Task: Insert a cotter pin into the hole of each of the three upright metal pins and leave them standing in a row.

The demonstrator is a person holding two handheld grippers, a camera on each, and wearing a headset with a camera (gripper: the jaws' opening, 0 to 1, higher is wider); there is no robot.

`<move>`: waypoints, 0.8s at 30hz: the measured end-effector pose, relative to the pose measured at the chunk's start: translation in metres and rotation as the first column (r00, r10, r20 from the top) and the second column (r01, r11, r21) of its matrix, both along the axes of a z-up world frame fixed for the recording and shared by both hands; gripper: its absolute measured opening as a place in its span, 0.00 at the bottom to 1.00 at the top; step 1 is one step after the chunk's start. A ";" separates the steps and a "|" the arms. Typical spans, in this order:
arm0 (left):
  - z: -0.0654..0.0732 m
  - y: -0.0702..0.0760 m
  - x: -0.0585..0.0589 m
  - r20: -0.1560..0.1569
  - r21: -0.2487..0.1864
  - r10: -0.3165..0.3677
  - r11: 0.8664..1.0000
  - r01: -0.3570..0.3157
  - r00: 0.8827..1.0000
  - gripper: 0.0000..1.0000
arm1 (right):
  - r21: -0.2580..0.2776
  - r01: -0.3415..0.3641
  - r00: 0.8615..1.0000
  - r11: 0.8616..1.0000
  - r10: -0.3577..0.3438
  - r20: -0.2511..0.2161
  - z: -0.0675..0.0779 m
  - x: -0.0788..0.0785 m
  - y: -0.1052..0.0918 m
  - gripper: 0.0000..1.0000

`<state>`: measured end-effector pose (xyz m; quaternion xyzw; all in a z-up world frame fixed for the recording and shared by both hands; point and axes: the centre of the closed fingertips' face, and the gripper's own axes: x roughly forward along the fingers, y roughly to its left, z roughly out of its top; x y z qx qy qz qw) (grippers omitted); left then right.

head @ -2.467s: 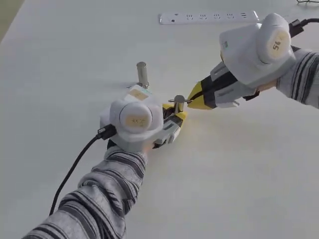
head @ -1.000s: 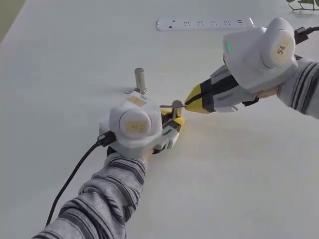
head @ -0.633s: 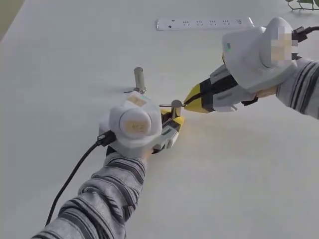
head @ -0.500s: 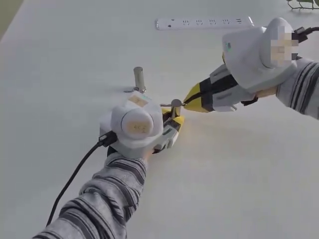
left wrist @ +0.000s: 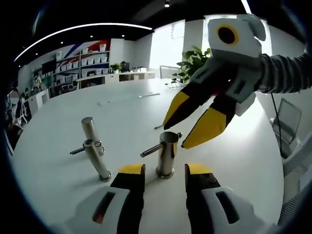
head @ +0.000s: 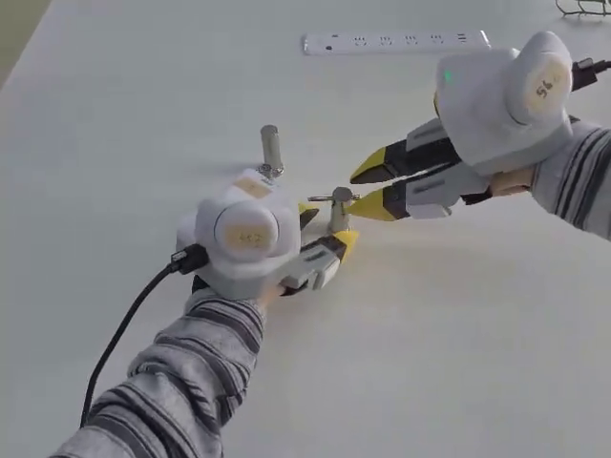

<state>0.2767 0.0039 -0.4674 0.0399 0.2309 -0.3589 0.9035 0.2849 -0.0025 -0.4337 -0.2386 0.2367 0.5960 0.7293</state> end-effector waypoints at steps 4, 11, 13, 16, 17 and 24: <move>0.009 0.001 -0.006 0.013 -0.011 -0.015 1.000 0.015 1.000 0.42 | 0.015 0.015 1.000 1.000 -0.014 -0.022 -0.002 0.000 0.006 0.16; 0.021 0.012 -0.016 0.018 -0.022 0.005 1.000 -0.005 1.000 0.50 | 0.018 0.028 0.998 0.999 -0.027 -0.056 -0.007 -0.005 0.015 0.16; 0.022 0.015 -0.019 0.009 -0.025 0.005 1.000 -0.005 1.000 0.56 | 0.013 0.030 0.998 0.999 -0.029 -0.060 -0.008 -0.006 0.017 0.15; 0.029 0.021 -0.024 0.035 -0.026 0.006 1.000 -0.005 0.999 0.57 | 0.011 0.029 0.998 1.000 -0.028 -0.056 -0.009 -0.007 0.018 0.15; 0.030 0.023 -0.024 0.037 -0.025 0.008 1.000 -0.007 0.999 0.59 | 0.012 0.032 0.998 0.999 -0.031 -0.059 -0.009 -0.006 0.018 0.14; 0.042 0.037 -0.023 0.062 -0.033 0.052 0.998 -0.050 0.997 0.69 | 0.009 0.039 0.998 0.999 -0.039 -0.047 -0.010 -0.005 0.018 0.11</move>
